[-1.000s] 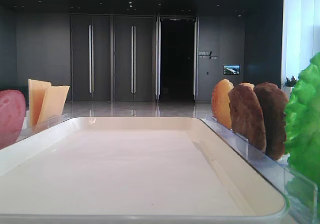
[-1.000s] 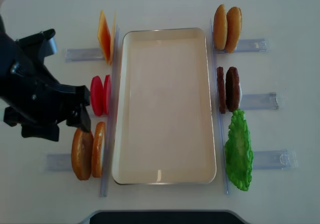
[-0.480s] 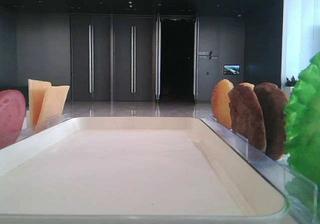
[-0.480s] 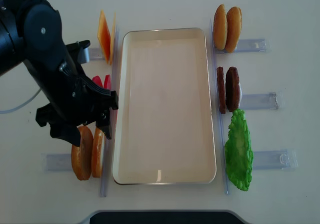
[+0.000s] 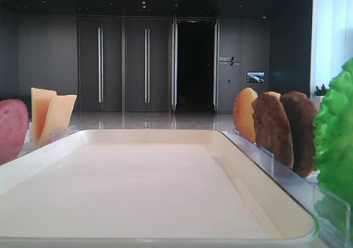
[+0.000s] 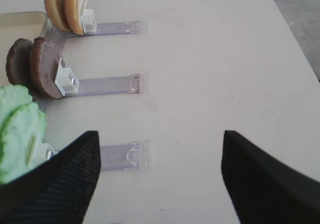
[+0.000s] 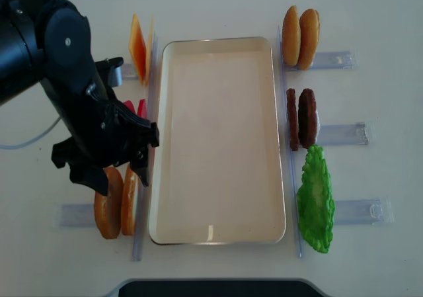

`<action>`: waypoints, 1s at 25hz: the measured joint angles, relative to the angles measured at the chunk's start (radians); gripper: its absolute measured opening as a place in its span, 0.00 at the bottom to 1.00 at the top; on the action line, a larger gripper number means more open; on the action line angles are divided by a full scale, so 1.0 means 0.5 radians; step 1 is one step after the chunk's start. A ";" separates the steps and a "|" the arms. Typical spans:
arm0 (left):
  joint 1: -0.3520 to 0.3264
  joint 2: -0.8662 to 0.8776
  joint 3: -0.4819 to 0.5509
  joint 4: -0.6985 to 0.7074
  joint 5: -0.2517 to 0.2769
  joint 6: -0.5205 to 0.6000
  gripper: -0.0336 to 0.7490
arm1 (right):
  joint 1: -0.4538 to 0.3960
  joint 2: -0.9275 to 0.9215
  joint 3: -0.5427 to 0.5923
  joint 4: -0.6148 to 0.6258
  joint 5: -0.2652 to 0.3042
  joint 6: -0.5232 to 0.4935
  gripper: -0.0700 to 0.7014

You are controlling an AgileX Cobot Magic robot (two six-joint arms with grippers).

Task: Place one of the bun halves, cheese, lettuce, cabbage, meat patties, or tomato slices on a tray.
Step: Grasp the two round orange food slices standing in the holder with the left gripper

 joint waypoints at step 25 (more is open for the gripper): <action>0.000 0.154 0.000 0.019 -0.058 0.025 0.78 | 0.000 0.000 0.000 0.000 0.000 0.000 0.76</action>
